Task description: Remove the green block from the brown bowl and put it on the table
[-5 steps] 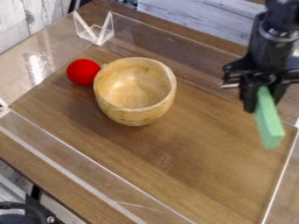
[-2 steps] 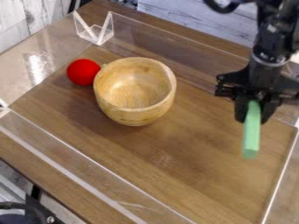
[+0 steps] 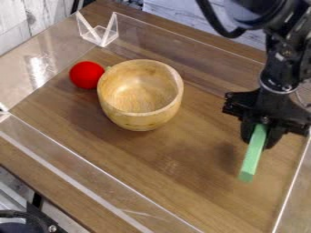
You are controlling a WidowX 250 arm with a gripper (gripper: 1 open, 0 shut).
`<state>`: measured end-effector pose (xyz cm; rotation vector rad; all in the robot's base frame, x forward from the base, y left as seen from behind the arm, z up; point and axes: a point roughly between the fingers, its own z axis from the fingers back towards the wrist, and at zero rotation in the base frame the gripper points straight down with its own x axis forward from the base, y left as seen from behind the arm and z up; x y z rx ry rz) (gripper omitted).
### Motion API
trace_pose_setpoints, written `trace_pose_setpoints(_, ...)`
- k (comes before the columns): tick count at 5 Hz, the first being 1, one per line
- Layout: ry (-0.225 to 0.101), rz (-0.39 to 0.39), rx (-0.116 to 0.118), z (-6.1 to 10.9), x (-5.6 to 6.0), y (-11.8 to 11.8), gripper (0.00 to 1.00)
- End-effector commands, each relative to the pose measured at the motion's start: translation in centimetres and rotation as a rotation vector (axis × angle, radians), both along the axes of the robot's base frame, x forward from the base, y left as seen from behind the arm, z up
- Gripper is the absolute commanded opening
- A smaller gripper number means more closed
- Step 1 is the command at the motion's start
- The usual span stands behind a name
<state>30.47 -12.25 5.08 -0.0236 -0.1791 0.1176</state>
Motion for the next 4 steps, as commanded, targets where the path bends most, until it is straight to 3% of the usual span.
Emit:
trace_pose_setpoints(1, -0.064, -0.029, -0.008, 2.5, 0.3, 0.2, 0.00)
trace_pose_setpoints(3, -0.088, -0.271, -0.006, 3.8, 0.4, 2.3, 0.00)
trace_pose_setpoints(4, -0.107, -0.317, -0.020, 3.6, 0.3, 2.4, 1.00)
